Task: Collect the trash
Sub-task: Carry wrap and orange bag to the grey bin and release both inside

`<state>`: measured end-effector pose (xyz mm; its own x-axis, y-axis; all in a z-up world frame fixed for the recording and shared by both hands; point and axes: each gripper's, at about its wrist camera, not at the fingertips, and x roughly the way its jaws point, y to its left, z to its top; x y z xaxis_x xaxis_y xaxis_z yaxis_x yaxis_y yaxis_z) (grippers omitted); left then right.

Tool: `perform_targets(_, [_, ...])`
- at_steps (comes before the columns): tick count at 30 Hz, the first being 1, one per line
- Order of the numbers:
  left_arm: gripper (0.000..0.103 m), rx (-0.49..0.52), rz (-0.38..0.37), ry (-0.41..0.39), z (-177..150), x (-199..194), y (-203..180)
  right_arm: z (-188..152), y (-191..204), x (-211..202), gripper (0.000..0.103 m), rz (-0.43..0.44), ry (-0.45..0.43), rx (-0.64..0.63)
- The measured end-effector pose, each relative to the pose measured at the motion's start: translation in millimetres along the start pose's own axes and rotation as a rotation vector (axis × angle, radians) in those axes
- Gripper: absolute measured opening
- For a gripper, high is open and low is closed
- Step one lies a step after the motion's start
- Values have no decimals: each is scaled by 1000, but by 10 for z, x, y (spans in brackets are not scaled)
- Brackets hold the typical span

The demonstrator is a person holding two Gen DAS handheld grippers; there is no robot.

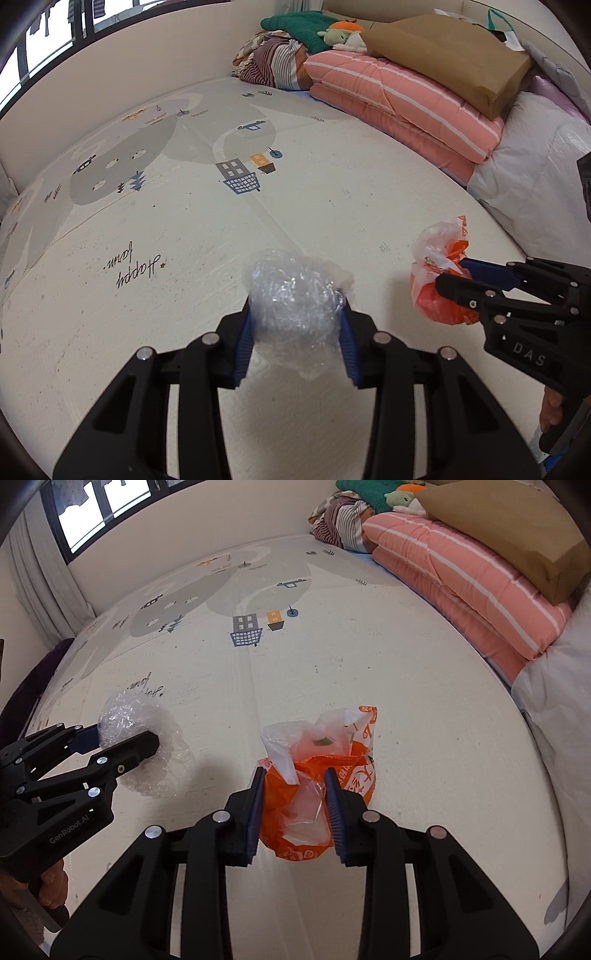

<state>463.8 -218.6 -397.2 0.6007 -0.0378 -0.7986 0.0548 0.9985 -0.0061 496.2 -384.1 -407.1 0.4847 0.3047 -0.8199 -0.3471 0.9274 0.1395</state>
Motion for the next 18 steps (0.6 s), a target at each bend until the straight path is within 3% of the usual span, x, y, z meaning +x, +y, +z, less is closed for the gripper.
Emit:
perform_targets(11, [40,170,-89,19,-603,-943,-445,-964,312,-1198,30,-94,-48,143])
perform_targets(18, [40,289,-225,35,-1007,-1370,-1015,-1857,125,-1963,30,-195,-28,307])
